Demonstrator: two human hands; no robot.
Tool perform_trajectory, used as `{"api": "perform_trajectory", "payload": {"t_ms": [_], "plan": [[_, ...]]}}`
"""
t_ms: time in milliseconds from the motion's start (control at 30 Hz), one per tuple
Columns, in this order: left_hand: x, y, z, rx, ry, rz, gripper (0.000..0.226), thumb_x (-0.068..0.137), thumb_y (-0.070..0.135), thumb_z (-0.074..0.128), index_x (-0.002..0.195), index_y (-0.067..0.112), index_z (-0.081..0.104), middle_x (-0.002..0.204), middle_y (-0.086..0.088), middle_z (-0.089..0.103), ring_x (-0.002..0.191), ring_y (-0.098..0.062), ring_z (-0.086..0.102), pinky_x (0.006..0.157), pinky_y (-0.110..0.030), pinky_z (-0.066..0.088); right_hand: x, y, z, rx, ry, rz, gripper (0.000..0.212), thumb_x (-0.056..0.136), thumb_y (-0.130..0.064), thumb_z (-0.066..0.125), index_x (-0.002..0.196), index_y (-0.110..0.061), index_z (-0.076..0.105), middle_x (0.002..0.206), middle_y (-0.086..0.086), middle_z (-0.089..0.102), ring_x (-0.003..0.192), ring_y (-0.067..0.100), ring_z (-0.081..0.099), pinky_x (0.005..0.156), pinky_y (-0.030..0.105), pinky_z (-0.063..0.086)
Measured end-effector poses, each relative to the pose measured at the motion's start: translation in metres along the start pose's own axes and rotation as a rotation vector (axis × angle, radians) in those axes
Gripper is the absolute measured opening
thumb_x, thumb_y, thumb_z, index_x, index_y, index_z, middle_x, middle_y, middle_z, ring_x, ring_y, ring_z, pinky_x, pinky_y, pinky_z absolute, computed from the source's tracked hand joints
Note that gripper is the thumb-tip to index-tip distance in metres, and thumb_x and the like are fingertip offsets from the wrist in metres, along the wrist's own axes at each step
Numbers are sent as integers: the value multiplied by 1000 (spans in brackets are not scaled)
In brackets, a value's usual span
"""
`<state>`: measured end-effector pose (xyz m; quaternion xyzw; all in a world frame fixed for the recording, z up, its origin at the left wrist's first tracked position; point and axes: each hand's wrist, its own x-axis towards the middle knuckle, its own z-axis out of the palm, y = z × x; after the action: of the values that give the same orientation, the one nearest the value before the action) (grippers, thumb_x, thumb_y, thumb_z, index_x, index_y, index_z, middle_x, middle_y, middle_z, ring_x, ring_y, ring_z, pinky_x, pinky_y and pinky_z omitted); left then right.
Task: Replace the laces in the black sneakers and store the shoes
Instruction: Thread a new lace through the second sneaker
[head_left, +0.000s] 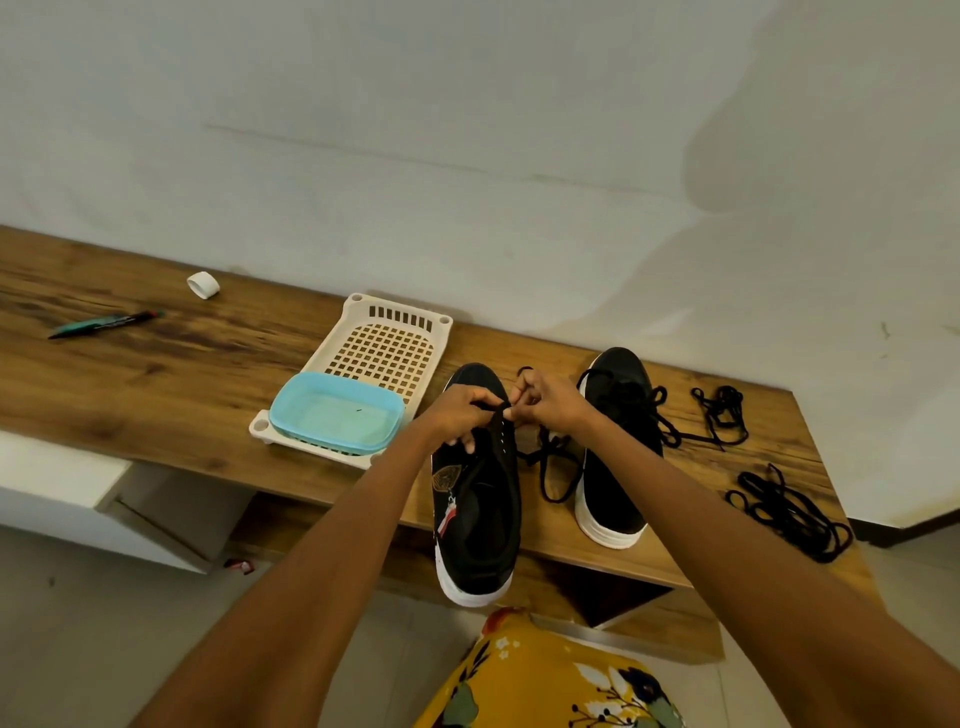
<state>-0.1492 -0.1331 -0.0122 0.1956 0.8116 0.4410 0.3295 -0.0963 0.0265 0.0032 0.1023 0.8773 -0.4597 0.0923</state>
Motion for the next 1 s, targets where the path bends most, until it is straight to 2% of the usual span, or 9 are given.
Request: {"api": "perform_trajectory", "payload": {"t_ms": [133, 300, 400, 467, 567, 633, 767, 833, 1000], "plan": [[6, -11, 9, 65, 115, 131, 16, 92, 14, 56, 105, 14, 65, 101, -4, 70, 36, -4, 48, 45, -15, 40, -4, 14, -5, 155, -22, 15, 14, 82, -4, 70, 84, -9, 57, 73, 5, 67, 61, 2, 65, 71, 20, 53], [4, -18, 24, 61, 217, 135, 9, 93, 23, 56, 94, 23, 65, 85, 3, 68, 41, -8, 48, 47, -21, 40, -5, 16, -1, 184, -31, 53, 19, 89, -23, 64, 103, -11, 63, 89, -2, 66, 81, 6, 64, 78, 21, 52], [-1, -20, 24, -257, 268, 109, 6, 94, 18, 54, 92, 18, 59, 81, 2, 62, 44, -5, 49, 39, -16, 35, 0, 6, 6, -86, -24, 14, 29, 96, -34, 51, 113, -15, 65, 85, -9, 61, 78, 3, 55, 72, 20, 42], [-3, -18, 24, -418, 269, 69, 6, 95, 17, 51, 94, 15, 57, 80, 0, 60, 44, -2, 50, 37, -14, 34, 4, -1, 9, -293, -43, -44, 28, 95, -32, 52, 108, -13, 69, 86, 0, 67, 73, 8, 54, 62, 21, 38], [-2, -14, 25, -540, 320, 31, 10, 97, 18, 48, 91, 18, 55, 80, 0, 60, 41, -1, 50, 37, -13, 35, 10, -14, 7, -417, 5, -69, 23, 91, -31, 60, 101, -15, 73, 94, 1, 70, 74, 7, 54, 59, 18, 34], [-2, -15, 24, -533, 304, 36, 9, 98, 18, 45, 99, 17, 54, 89, 0, 62, 41, -2, 50, 38, -13, 37, 13, -24, 2, -441, 25, -64, 22, 91, -28, 60, 98, -12, 73, 83, -3, 68, 65, 2, 50, 55, 16, 31], [-1, -13, 23, -331, 159, 66, 28, 98, 16, 45, 126, 20, 51, 97, 5, 63, 41, -3, 48, 40, -15, 39, 17, -57, -18, 10, 64, 8, 19, 97, -16, 50, 97, -1, 61, 80, 5, 64, 65, 9, 61, 58, 15, 52], [0, -6, 25, -185, 140, 58, 29, 99, 26, 44, 123, 19, 58, 85, 2, 63, 41, -3, 49, 38, -16, 38, 17, -79, -30, 152, 61, -60, 16, 99, -13, 46, 97, -1, 57, 83, 6, 65, 68, 13, 64, 60, 16, 55], [-2, 1, 30, -122, 156, 66, 32, 93, 41, 51, 116, 22, 62, 89, 1, 67, 50, -11, 54, 41, -17, 37, 15, -134, -58, 467, 140, -269, 15, 99, -10, 46, 90, -3, 56, 85, 9, 66, 70, 15, 65, 70, 25, 58]]}}
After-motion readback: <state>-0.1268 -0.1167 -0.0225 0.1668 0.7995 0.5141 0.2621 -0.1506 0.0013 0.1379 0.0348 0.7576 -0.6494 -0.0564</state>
